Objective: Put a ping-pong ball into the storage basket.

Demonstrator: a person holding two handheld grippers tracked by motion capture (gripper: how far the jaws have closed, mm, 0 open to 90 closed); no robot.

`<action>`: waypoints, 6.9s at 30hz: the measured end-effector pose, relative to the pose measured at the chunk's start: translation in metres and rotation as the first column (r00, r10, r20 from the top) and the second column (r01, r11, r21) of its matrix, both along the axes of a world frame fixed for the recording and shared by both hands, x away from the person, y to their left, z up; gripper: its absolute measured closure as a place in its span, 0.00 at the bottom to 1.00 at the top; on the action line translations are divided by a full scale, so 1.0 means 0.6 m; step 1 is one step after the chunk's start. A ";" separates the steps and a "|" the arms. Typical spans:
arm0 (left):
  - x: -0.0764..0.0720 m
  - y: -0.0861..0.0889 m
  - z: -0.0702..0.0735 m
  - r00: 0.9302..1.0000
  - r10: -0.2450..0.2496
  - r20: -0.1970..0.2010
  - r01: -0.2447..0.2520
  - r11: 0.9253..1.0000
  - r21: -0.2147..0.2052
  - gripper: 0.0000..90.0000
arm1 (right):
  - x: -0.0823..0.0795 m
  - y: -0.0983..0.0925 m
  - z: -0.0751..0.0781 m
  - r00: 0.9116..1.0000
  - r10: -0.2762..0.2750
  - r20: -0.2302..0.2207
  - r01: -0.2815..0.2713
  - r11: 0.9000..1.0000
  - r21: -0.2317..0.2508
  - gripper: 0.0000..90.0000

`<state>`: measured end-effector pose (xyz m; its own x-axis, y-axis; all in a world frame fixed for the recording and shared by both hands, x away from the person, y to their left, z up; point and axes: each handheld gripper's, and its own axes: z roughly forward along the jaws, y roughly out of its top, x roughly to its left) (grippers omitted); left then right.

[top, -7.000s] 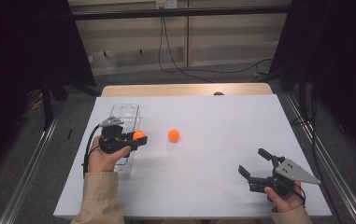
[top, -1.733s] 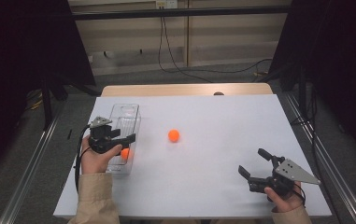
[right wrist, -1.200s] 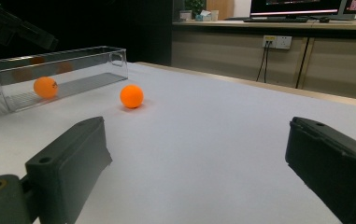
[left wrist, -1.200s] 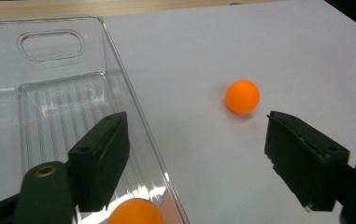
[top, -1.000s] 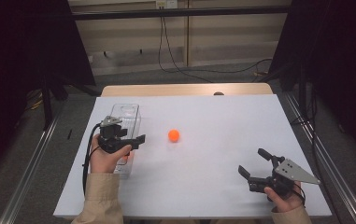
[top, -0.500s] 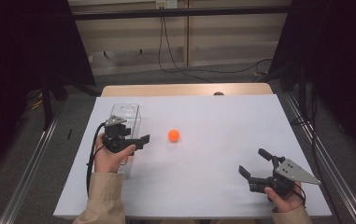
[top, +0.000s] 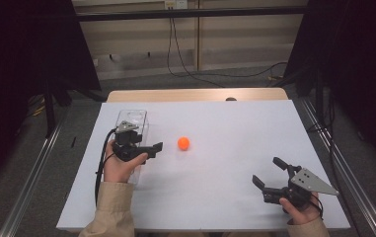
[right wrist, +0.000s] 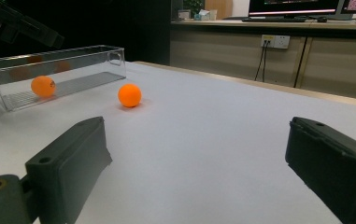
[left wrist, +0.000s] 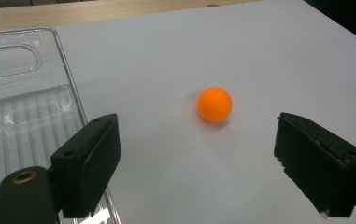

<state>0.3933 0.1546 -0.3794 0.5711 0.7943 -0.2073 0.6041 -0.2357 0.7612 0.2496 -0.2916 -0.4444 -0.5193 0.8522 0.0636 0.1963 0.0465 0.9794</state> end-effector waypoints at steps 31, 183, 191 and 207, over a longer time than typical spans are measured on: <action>0.004 -0.048 -0.016 0.999 -0.040 -0.008 0.040 0.999 0.014 0.13 | 0.002 0.000 -0.001 1.000 0.001 -0.003 -0.001 1.000 -0.007 0.06; 0.063 -0.152 -0.094 1.000 -0.026 -0.008 0.027 0.997 0.071 0.13 | 0.003 0.000 -0.001 1.000 0.004 -0.001 -0.004 1.000 -0.002 0.05; 0.066 -0.156 -0.098 0.999 -0.029 -0.012 0.030 0.997 0.077 0.13 | 0.003 0.000 -0.001 1.000 0.004 0.000 -0.004 1.000 -0.004 0.05; 0.070 -0.163 -0.106 0.999 -0.038 -0.010 0.039 0.995 0.090 0.13 | 0.003 0.001 -0.002 1.000 0.004 -0.003 -0.004 1.000 -0.003 0.05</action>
<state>0.4350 0.0565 -0.4429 0.5998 0.7876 -0.1408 0.5999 -0.3263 0.7305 0.2513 -0.2912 -0.4453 -0.5226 0.8503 0.0626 0.1986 0.0500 0.9788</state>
